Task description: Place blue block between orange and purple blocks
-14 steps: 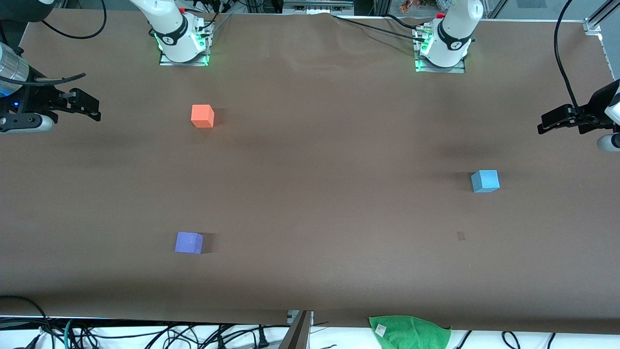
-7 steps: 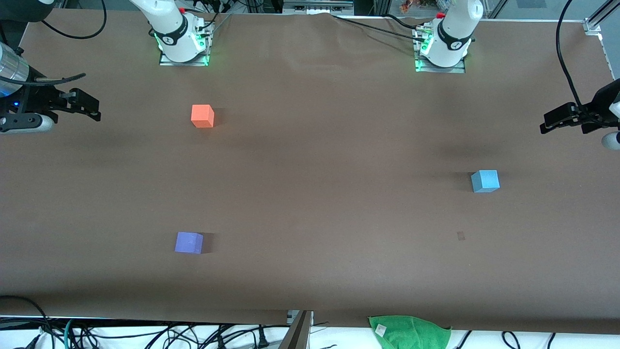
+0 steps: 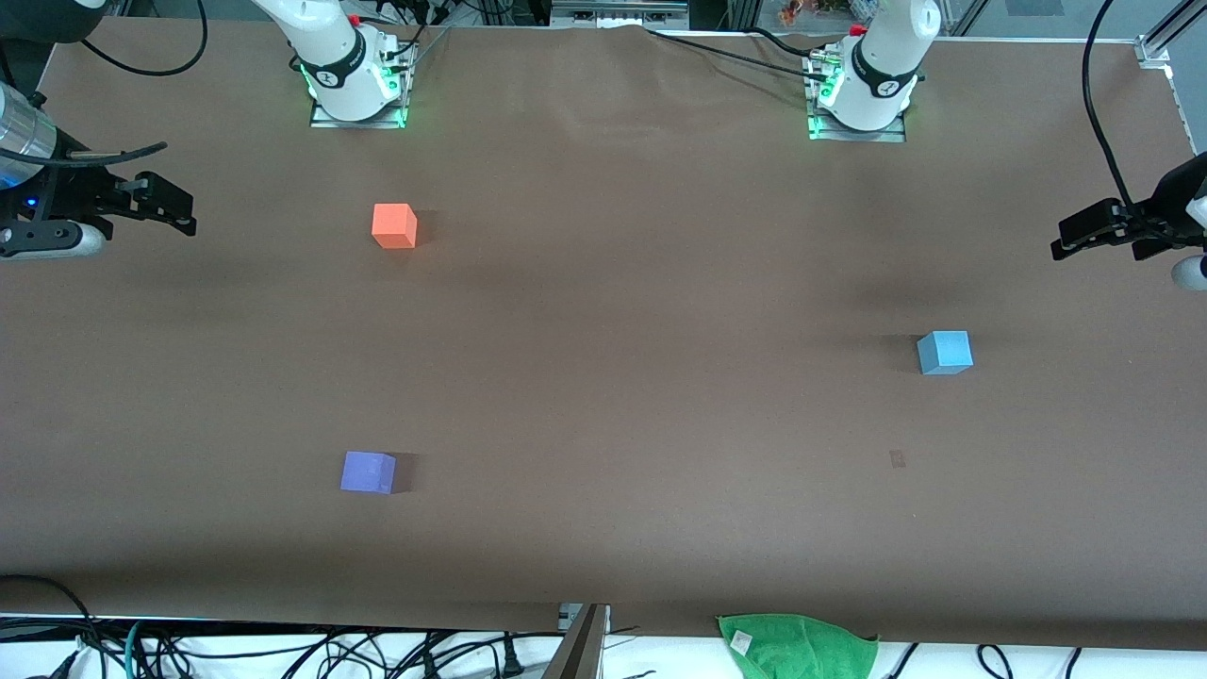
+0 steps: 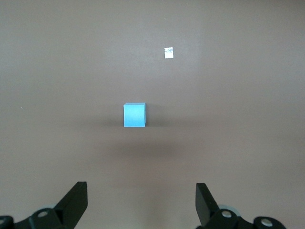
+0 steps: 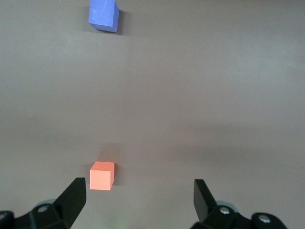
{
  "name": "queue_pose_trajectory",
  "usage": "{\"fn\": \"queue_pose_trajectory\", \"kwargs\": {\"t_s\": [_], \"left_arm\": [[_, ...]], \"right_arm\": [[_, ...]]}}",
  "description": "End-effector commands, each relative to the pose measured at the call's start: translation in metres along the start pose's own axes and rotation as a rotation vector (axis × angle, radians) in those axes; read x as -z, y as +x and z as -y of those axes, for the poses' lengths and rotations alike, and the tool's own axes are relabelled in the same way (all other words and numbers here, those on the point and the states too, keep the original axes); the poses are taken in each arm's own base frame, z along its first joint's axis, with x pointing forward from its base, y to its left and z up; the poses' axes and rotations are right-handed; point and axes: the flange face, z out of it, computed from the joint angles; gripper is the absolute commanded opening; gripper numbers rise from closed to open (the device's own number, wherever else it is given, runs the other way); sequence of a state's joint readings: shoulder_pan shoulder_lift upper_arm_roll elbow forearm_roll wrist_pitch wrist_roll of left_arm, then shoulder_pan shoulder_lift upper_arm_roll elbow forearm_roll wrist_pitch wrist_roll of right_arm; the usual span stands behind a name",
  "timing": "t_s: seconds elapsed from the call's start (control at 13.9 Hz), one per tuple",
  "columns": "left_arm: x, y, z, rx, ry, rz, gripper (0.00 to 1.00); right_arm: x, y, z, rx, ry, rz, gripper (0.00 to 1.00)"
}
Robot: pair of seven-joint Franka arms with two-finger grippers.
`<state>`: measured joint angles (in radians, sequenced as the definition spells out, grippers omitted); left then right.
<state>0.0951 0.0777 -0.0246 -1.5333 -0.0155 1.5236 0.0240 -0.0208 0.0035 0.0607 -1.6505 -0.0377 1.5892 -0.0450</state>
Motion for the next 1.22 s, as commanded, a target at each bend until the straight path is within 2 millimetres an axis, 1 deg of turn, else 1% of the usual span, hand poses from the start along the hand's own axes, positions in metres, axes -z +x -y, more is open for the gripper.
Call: {"fn": "queue_pose_trajectory", "kwargs": {"t_s": [0.0,0.14,0.29,0.36,0.43,0.65,0.79,0.94,1.08,1.15], "left_arm": [[0.005,-0.003,-0.001,-0.001,0.002,0.006,1.0],[0.003,-0.005,-0.001,-0.001,0.001,0.028,1.0],[-0.003,-0.006,-0.001,0.0,0.001,0.044,1.0],[-0.01,-0.005,0.0,0.001,0.0,0.058,1.0],[-0.026,-0.003,0.004,0.009,-0.001,0.095,1.0],[-0.068,0.001,0.006,0.009,0.001,0.164,1.0],[-0.095,0.006,0.016,0.005,0.037,0.141,1.0],[-0.128,0.006,0.032,0.019,0.051,0.12,1.0],[-0.171,0.009,0.033,0.016,0.051,0.075,1.0],[-0.201,0.01,0.032,0.01,0.051,0.032,1.0]], "right_arm": [[0.004,0.0,-0.001,-0.002,0.002,-0.008,1.0],[0.004,0.0,-0.001,-0.002,0.002,-0.008,1.0],[0.003,0.0,-0.001,-0.002,0.004,-0.007,1.0],[0.004,0.0,-0.001,-0.002,0.004,-0.008,1.0],[0.004,0.0,-0.001,-0.002,0.004,-0.008,1.0],[0.004,0.0,-0.001,-0.002,0.004,-0.008,1.0],[0.003,0.0,-0.001,-0.002,0.004,-0.007,1.0],[0.004,0.0,-0.001,-0.002,0.004,-0.008,1.0],[0.003,0.0,-0.001,-0.002,0.002,-0.007,1.0],[0.004,0.0,-0.001,-0.002,0.002,-0.008,1.0]]}}
